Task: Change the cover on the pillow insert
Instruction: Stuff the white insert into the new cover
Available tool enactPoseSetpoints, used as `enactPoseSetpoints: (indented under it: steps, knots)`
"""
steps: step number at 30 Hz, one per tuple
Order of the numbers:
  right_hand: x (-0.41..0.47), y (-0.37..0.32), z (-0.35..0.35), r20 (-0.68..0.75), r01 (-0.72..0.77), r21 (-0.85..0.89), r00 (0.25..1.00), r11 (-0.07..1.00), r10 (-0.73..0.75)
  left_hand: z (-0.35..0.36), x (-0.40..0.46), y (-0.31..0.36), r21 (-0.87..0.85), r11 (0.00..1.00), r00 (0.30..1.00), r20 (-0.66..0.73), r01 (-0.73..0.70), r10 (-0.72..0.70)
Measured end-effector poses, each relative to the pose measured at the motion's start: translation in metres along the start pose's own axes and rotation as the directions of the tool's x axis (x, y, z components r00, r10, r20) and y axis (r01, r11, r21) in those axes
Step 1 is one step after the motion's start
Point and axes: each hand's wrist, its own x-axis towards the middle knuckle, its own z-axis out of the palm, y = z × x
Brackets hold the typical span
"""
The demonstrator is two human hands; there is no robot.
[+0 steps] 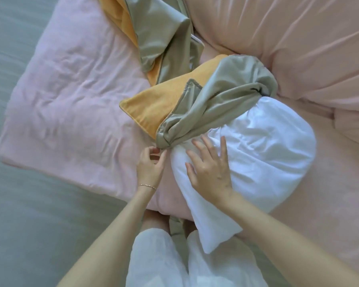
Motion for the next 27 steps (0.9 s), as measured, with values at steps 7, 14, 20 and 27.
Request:
enactPoseSetpoints:
  steps: [7,14,20,27]
  knots:
    - [-0.004,-0.016,0.008,0.274,0.013,-0.072,0.962,0.997,0.007,0.015,0.03,0.026,-0.043,0.997,0.996,-0.061,-0.068,0.066]
    - [0.032,0.029,-0.048,0.274,-0.046,-0.144,0.958,0.988,0.084,0.015,0.038,0.108,-0.076,0.961,0.964,-0.027,-0.267,0.266]
    - [0.061,0.074,-0.151,0.262,-0.191,-0.069,0.943,0.979,0.203,0.013,0.021,0.217,-0.2,0.915,0.903,0.187,-0.349,0.386]
    - [0.063,0.065,-0.225,-0.138,-0.117,0.013,0.983,0.993,0.117,-0.011,-0.004,0.28,-0.34,0.922,0.801,0.492,-0.185,0.342]
